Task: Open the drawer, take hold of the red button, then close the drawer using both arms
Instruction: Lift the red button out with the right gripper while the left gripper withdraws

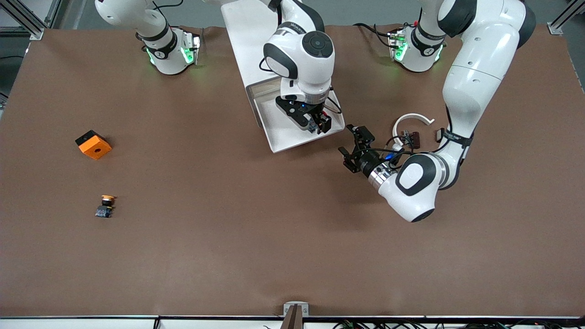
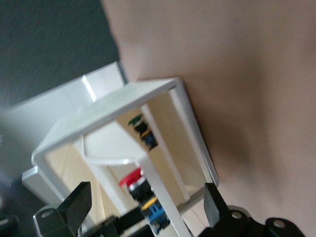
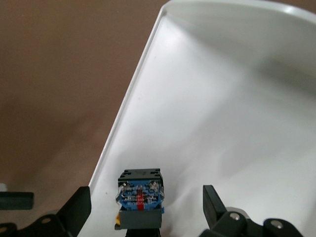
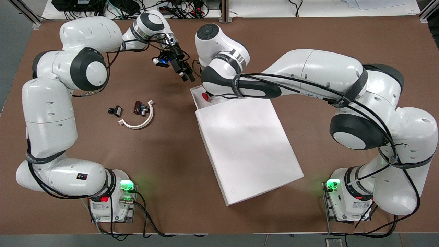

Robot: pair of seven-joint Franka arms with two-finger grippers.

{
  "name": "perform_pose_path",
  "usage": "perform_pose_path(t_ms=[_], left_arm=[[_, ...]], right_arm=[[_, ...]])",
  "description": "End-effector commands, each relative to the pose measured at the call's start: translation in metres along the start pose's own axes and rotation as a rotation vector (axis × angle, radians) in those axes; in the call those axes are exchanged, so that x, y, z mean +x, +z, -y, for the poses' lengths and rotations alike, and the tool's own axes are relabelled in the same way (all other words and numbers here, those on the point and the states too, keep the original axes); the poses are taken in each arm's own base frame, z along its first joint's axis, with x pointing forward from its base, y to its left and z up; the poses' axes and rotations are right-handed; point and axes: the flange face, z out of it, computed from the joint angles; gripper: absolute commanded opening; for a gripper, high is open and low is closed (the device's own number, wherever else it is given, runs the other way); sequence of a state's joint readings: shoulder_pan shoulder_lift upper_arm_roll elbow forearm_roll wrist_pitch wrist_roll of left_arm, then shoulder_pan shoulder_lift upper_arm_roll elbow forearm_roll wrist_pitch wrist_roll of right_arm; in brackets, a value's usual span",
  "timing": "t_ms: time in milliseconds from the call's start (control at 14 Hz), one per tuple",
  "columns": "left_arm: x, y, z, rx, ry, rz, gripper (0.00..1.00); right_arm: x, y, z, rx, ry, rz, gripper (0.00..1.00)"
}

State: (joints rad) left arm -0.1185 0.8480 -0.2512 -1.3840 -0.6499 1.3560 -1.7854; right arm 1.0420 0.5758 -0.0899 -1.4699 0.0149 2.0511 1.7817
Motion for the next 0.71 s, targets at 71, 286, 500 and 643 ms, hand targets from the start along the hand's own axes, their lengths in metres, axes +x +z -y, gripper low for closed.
perform_pose_path(t_ms=[71,286,500,643], left_arm=[[0.007,-0.025,0.002,-0.136,0.255,-0.138,1.0],[0.008,-0.04,0.005,-0.19,0.433,-0.222,1.0],[0.003,-0.046,0.015,-0.204,0.47,-0.309,1.0],[0.013,-0.055,0.016,-0.214,0.452,-0.357,1.0]], right_arm=[[-0.008,0.009,0.005,0.008,0.007,-0.016,1.0],[-0.008,0.009,0.005,0.008,0.006,-0.014,1.0],[-0.008,0.009,0.006,0.01,-0.006,-0.014,1.0],[-0.008,0.008,0.007,0.02,-0.001,-0.01,0.9]])
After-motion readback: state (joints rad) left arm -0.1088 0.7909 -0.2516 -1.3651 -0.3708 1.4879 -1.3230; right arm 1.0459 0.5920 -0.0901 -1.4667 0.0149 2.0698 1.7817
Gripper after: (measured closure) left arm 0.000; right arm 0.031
